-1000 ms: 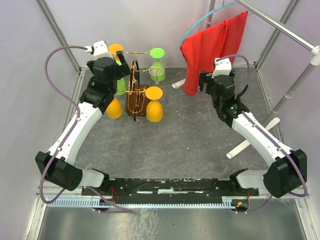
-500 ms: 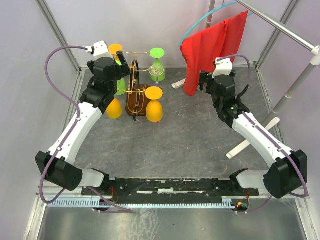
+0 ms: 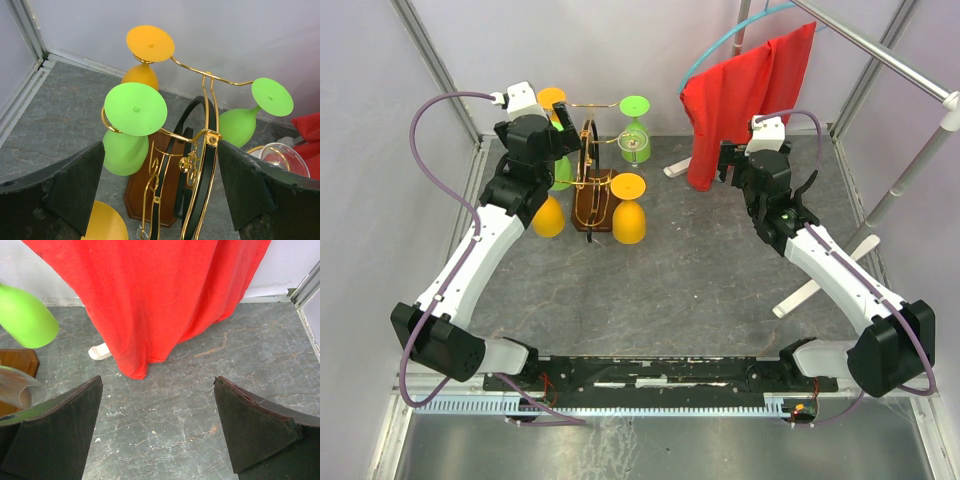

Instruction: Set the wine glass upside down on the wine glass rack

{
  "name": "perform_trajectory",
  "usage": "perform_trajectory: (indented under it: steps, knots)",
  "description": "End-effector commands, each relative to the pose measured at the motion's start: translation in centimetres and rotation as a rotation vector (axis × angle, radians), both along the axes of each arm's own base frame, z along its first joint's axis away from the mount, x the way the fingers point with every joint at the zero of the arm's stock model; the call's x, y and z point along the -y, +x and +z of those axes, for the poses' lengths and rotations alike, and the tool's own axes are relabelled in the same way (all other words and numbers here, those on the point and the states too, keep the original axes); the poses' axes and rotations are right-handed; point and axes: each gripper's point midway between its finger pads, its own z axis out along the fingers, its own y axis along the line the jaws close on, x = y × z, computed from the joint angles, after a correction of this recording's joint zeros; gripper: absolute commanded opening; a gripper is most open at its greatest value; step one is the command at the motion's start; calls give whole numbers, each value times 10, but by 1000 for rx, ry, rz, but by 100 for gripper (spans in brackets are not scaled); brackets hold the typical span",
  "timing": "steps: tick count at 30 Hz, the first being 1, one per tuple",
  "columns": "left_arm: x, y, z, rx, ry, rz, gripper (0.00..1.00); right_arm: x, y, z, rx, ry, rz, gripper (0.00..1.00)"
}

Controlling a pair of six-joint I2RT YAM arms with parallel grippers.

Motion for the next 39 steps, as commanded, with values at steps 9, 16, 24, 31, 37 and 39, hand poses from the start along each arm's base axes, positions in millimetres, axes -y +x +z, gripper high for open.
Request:
perform_trajectory:
  steps: [9, 16, 24, 31, 37, 39]
  knots:
    - [-4, -3, 21, 71, -34, 17, 99, 3, -3, 23, 64, 36, -3, 100]
    - [-5, -4, 22, 73, -33, 18, 99, 2, -3, 22, 63, 32, 4, 100]
    - [-4, -3, 22, 70, -29, 16, 99, 2, -3, 23, 67, 32, 3, 100]
    - [-5, -3, 21, 69, -28, 17, 99, 1, -2, 23, 66, 37, 9, 100]
    - [-4, -3, 21, 68, -26, 15, 99, -2, -2, 22, 66, 33, 26, 100]
    - [-4, -3, 21, 68, -25, 15, 99, -2, -2, 23, 66, 31, 26, 100]
